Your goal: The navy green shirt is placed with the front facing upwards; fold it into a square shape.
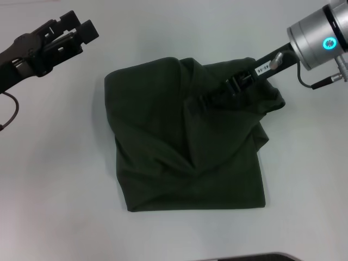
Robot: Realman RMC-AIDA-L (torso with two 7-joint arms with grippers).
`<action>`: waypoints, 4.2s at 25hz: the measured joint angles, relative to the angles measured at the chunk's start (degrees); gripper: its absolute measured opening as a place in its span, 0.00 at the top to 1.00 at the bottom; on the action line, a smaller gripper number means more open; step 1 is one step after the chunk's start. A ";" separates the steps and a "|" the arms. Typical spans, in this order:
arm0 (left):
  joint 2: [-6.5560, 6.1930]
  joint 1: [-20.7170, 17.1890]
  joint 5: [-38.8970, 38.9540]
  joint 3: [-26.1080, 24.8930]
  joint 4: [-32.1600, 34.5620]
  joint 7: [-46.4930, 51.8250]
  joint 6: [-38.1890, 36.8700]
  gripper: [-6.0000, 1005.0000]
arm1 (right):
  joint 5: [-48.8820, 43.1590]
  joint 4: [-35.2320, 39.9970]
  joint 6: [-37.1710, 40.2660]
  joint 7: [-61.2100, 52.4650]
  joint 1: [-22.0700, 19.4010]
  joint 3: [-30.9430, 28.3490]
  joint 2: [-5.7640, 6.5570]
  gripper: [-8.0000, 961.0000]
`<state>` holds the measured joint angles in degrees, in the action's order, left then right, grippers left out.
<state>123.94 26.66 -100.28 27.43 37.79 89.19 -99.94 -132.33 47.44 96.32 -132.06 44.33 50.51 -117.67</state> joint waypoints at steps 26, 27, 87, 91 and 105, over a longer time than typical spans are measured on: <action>0.09 0.26 -0.22 0.24 -0.44 -0.78 0.59 0.09 | -0.85 -5.45 -4.65 -0.19 1.47 2.84 -0.36 0.58; 0.08 0.26 -0.25 0.21 -0.44 -0.78 0.60 0.09 | -0.84 -5.53 -4.65 -0.13 1.51 3.09 -0.37 0.61; 0.02 2.70 0.24 0.17 -3.16 -0.46 2.72 0.09 | -1.56 -1.18 15.48 33.60 -22.01 -19.27 3.82 0.89; 0.00 2.70 -0.19 0.28 -3.17 -0.45 2.66 0.09 | 1.32 -1.23 14.96 33.49 -20.12 -22.49 2.70 0.86; -0.05 1.92 -0.33 0.33 -2.86 -0.97 2.16 0.09 | 7.67 -1.11 0.23 22.45 -9.89 -16.66 0.27 0.56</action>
<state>123.89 28.57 -100.61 27.76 34.93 88.22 -97.78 -124.66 46.33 96.55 -109.61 34.44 33.85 -117.40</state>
